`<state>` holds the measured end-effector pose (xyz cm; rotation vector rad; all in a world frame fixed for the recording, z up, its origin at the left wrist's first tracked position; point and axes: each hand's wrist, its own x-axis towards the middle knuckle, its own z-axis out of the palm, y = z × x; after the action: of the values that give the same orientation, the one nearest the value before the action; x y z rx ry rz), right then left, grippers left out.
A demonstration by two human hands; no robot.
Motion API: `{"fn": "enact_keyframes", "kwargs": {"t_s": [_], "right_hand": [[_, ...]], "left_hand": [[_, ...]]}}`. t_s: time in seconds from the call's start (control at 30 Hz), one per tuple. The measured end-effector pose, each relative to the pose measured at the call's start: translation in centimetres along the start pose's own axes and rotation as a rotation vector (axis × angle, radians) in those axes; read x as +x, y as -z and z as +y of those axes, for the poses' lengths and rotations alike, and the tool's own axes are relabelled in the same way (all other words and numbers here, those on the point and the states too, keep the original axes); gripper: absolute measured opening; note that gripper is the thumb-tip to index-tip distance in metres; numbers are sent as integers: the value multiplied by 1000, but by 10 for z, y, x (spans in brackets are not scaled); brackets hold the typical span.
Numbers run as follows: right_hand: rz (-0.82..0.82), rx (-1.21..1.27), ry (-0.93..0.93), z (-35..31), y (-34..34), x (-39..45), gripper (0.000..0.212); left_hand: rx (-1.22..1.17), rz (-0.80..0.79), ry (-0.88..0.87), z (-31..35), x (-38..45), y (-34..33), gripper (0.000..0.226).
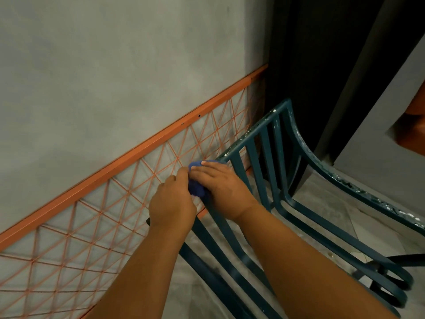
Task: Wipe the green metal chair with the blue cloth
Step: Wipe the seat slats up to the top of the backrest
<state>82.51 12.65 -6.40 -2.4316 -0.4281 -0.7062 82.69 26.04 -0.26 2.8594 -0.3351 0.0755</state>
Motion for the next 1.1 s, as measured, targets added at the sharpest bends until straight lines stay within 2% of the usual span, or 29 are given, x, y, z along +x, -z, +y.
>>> {"fn": "enact_keyframes", "kwargs": {"t_s": [0.1,0.13,0.23,0.3,0.47,0.67,0.87,0.97,1.03,1.1], "right_hand": [[-26,-65,-198,6,5,4,64],[-54,-74,-223,5,3,3,64],[-110,-36,-142,12,2,-6,65],[-110,-8,-122,24,10,-7,64],[-118,-59,-334,24,26,14,60],[-187,92,-218,34,28,-1,64],[-231,-80,-453,46,45,32,61],[-249,-27,-343,38,41,26,57],[-257,102,-250,39,40,15,53],[-261,140,-228,50,44,12,55]], "left_hand": [[76,9,65,4,7,1,61],[73,6,75,5,8,1,58],[91,-34,34,11,11,3,33],[129,-66,6,15,15,2,25],[198,-242,40,23,34,9,25],[286,-233,53,25,40,6,19],[330,-251,51,30,47,8,12],[405,-255,27,38,47,10,10],[435,-254,15,42,48,10,9],[436,-263,17,44,48,10,11]]}}
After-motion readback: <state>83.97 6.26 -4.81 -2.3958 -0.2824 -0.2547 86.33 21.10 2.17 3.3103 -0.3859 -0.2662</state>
